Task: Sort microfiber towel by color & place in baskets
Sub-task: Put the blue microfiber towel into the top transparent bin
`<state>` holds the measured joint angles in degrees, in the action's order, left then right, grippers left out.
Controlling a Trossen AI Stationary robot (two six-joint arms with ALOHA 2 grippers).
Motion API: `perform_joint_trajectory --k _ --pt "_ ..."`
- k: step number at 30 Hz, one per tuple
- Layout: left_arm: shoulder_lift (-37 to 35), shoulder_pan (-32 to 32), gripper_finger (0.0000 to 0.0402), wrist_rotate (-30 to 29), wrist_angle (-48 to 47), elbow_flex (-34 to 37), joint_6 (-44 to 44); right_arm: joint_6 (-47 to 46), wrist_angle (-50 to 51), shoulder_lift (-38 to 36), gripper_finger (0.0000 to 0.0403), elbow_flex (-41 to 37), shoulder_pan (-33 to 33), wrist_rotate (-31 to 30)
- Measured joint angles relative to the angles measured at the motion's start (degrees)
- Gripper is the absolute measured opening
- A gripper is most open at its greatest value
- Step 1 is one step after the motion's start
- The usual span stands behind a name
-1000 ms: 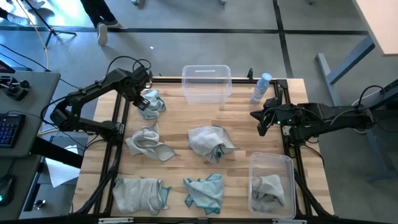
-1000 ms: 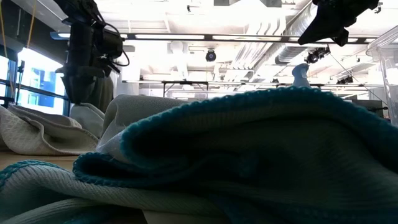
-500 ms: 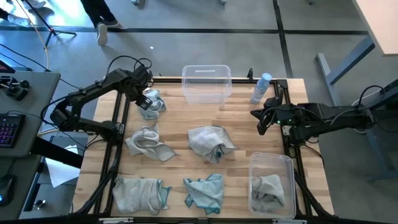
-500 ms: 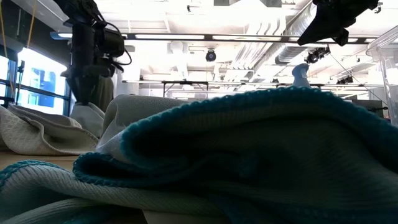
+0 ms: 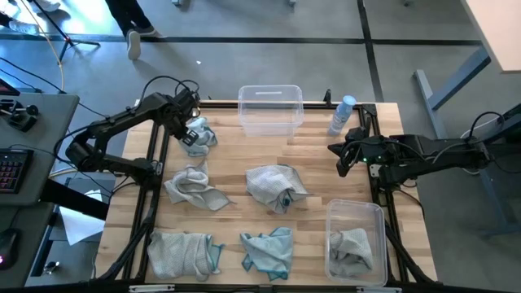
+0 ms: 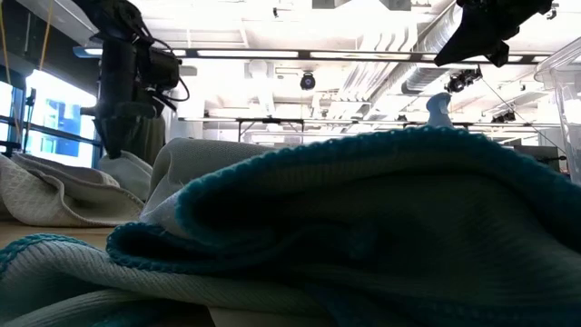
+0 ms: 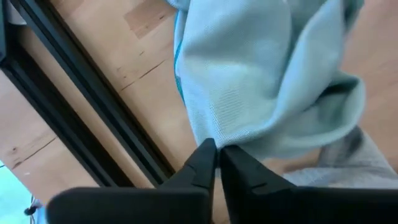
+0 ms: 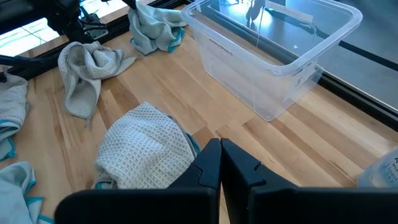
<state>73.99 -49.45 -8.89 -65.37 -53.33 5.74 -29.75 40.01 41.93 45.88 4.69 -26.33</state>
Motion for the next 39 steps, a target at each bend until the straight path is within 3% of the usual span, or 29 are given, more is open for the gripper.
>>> perform_joint_trajectory --k 9,19,23,29,35,39 --pt "-0.93 2.47 0.0001 0.84 -13.78 -14.46 0.02 0.08 0.0 0.0 0.0 0.0 0.0 0.06" --pt "-6.71 5.67 0.0 0.82 -14.99 -36.26 1.72 0.17 0.02 0.0 0.0 -0.01 0.0 0.2" --pt "-9.11 6.85 0.0 0.82 -10.56 -40.9 1.76 0.17 0.02 0.0 0.0 0.0 0.0 0.2" --pt "-9.62 9.08 0.0 2.16 0.88 -42.41 4.56 0.14 -0.03 0.0 0.0 0.0 0.0 0.17" --pt "-3.62 10.53 0.0 9.33 15.26 -42.39 1.45 0.14 -0.87 -0.02 0.0 0.0 0.0 0.15" --pt "2.48 11.71 0.0 10.51 23.5 -44.68 -0.11 0.01 -0.86 0.0 0.0 0.0 0.0 0.15"
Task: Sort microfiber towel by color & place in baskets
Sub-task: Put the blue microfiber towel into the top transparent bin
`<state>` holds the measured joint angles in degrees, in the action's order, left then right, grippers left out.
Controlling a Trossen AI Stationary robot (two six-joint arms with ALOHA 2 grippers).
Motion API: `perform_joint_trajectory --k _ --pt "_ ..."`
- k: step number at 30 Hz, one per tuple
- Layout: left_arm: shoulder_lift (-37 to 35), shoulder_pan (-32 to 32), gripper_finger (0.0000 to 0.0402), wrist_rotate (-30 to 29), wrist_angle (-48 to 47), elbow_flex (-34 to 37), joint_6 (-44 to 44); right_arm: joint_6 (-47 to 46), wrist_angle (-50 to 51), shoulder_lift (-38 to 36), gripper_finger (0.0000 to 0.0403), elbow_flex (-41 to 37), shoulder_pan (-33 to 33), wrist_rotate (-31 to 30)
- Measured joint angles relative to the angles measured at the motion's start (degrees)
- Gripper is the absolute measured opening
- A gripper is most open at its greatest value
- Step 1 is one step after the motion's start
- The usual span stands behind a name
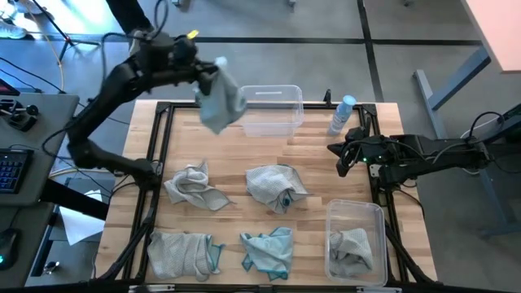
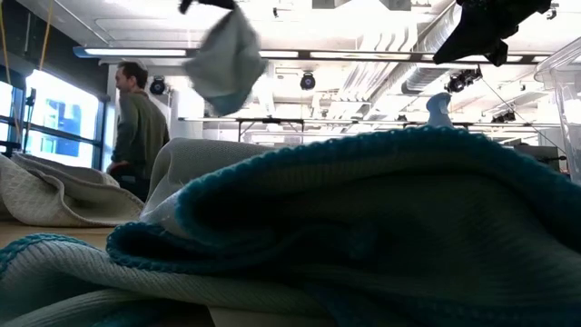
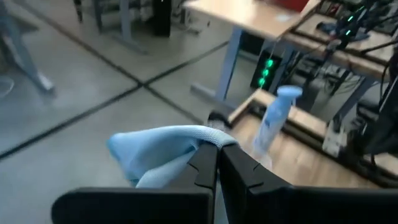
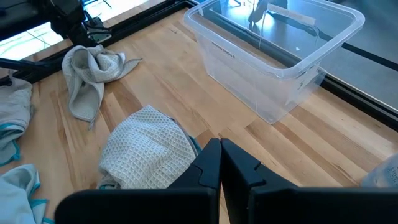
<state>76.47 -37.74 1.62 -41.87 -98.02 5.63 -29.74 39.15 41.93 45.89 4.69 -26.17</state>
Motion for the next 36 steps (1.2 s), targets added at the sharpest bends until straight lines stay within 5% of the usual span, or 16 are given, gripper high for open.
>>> perform_joint_trajectory --k 11,36 --pt "17.66 2.1 0.0 2.76 3.76 -12.98 -3.11 -0.02 0.0 -0.02 0.0 0.0 0.0 -0.17" --pt "35.66 6.91 0.0011 2.78 3.31 -13.09 14.01 0.13 0.34 0.0 0.0 0.0 0.02 0.09"
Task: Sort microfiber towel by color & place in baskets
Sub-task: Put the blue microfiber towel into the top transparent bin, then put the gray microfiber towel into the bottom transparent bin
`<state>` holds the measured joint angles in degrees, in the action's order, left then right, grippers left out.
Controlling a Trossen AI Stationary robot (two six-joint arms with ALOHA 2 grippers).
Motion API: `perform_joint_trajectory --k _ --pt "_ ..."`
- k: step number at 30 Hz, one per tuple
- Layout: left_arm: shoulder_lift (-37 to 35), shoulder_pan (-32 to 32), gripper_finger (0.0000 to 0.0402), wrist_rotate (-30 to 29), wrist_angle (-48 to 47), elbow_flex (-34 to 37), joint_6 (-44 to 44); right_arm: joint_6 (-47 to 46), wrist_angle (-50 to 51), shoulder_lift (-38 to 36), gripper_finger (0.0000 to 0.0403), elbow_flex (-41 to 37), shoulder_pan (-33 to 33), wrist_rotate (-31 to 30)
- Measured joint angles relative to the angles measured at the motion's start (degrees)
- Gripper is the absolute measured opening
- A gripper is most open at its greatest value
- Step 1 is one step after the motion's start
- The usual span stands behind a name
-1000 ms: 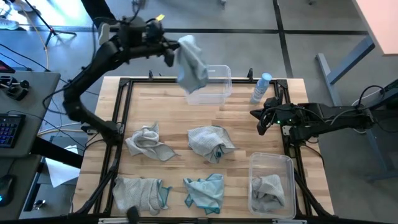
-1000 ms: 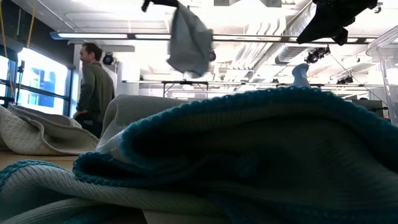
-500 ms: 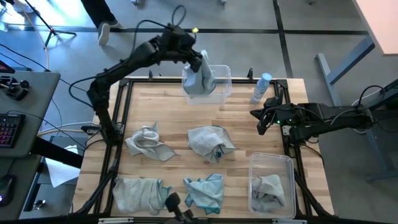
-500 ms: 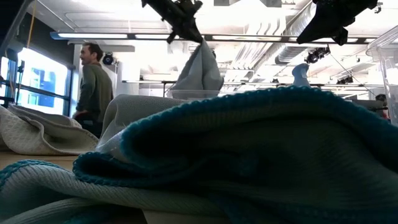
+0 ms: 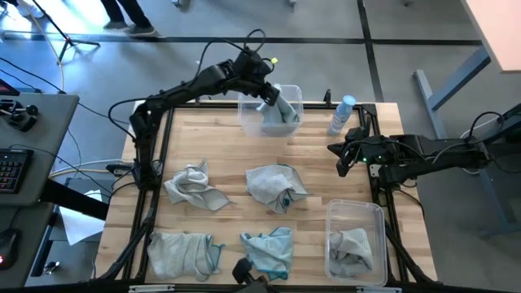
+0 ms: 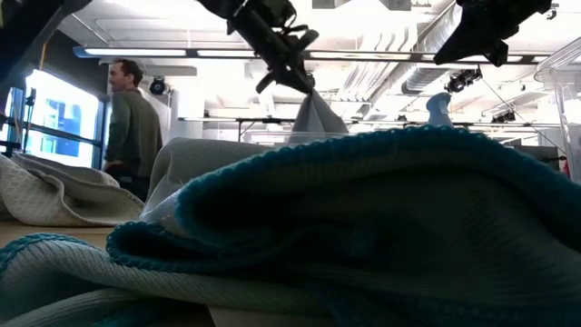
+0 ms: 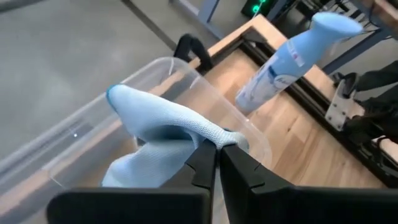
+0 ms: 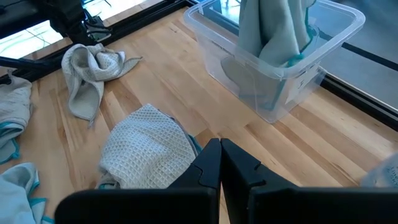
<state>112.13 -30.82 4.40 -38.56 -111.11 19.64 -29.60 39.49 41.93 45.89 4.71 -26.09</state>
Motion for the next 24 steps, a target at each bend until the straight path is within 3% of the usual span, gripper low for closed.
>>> perform_joint_trajectory --k 14,20,24 --pt "2.3 0.8 0.013 0.11 -1.38 -0.02 -1.56 0.0 0.35 0.02 0.0 0.0 0.0 0.23" --pt "0.46 0.5 0.0131 -0.21 -4.26 -0.02 -3.29 0.0 0.41 0.06 0.0 0.0 0.0 0.37" --pt "-2.03 0.7 0.0094 -1.98 -8.17 -0.02 -5.97 0.0 0.41 0.11 0.0 0.0 0.0 0.8"
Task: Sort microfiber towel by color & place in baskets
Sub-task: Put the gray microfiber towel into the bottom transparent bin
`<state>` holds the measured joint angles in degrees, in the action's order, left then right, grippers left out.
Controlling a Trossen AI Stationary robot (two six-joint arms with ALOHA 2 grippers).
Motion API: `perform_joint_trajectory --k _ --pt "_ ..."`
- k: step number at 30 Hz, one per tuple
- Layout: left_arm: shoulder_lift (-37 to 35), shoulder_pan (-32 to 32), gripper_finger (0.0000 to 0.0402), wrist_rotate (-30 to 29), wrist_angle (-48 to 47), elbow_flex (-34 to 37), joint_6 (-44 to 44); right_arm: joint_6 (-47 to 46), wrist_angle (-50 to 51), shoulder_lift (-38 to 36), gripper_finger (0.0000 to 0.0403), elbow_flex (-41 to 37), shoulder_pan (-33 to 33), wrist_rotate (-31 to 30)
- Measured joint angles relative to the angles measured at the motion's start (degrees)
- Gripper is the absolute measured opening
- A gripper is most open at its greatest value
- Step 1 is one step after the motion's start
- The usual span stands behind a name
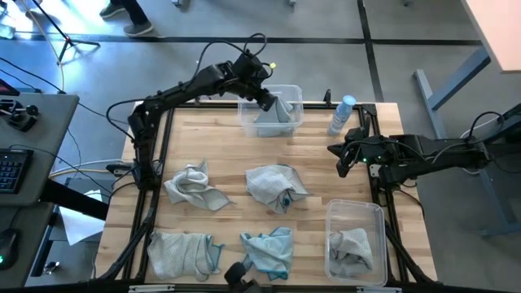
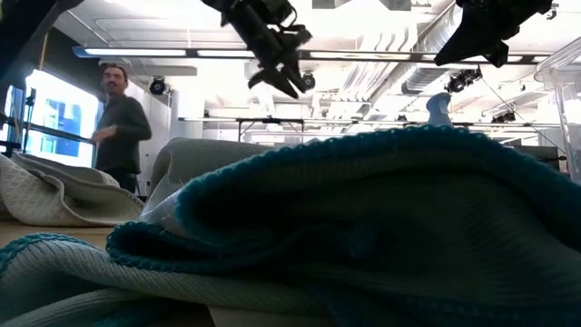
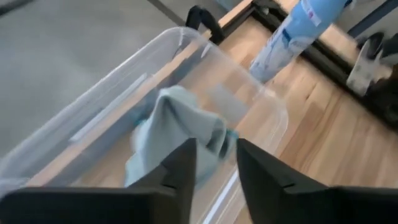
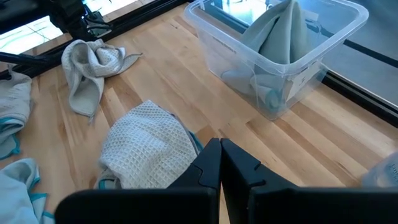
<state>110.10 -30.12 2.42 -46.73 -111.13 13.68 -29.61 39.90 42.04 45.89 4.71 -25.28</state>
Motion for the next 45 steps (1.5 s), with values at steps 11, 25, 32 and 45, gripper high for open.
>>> perform_joint_trajectory --k 11,25,32,45 --pt "-6.66 9.95 0.0002 -8.69 -7.3 0.0 -6.32 -0.39 0.0 0.0 0.0 0.0 0.0 1.73" --pt "-14.06 23.56 0.0 -16.11 -3.8 12.97 -0.27 3.81 0.15 0.13 0.0 0.0 0.0 1.73" --pt "-25.89 30.0 0.0 -20.56 10.28 31.28 4.17 13.49 -0.48 2.61 0.0 0.0 -0.01 8.51" --pt "-46.39 37.25 0.0 -23.06 17.0 53.23 7.87 11.76 -7.63 18.81 0.0 5.37 1.85 14.37"
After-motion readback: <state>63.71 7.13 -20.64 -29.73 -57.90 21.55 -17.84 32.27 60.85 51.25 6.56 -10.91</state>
